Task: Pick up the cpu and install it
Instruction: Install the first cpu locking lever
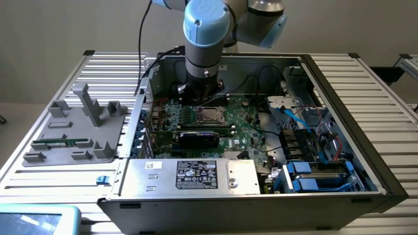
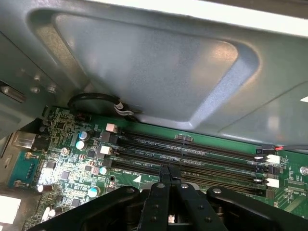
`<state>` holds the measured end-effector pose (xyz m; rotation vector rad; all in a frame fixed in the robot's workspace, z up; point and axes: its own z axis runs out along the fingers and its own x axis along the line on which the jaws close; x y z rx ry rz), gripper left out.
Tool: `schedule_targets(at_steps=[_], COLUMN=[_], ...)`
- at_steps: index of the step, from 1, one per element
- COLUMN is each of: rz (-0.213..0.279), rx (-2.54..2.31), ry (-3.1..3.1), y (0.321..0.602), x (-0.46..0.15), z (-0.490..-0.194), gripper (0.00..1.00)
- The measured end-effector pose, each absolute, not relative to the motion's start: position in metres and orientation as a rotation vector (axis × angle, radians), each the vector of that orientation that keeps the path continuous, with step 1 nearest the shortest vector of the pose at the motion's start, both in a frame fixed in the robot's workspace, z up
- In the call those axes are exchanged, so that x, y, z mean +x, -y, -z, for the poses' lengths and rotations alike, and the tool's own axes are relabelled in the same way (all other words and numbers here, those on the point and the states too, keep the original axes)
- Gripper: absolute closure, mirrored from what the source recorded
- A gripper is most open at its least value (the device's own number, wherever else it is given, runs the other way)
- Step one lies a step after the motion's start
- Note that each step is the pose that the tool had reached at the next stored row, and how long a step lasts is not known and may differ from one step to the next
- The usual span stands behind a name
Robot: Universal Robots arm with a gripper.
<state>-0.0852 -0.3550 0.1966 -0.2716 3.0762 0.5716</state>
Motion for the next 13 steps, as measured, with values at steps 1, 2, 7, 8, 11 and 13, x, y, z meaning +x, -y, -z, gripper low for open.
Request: schedule_targets(at_steps=[1, 2, 7, 8, 11, 13], rz=[-0.571, -0.572, -0.572, -0.572, -0.572, -0.572], rx=[-0.272, -0.275, -0.282, -0.291, -0.298, -0.302], ry=[-3.076, -3.076, -3.077, -3.077, -3.077, -3.078], y=[0.3550, 0.3549, 0.3551, 0.3550, 0.3551, 0.3552], x=[-0.0850, -0.0844, -0.0838, -0.0829, -0.0829, -0.0822], z=[-0.1966, -0.1962, -0.1959, -0.1957, -0.1958, -0.1957], gripper=[0.91, 0.91, 0.91, 0.91, 0.91, 0.91])
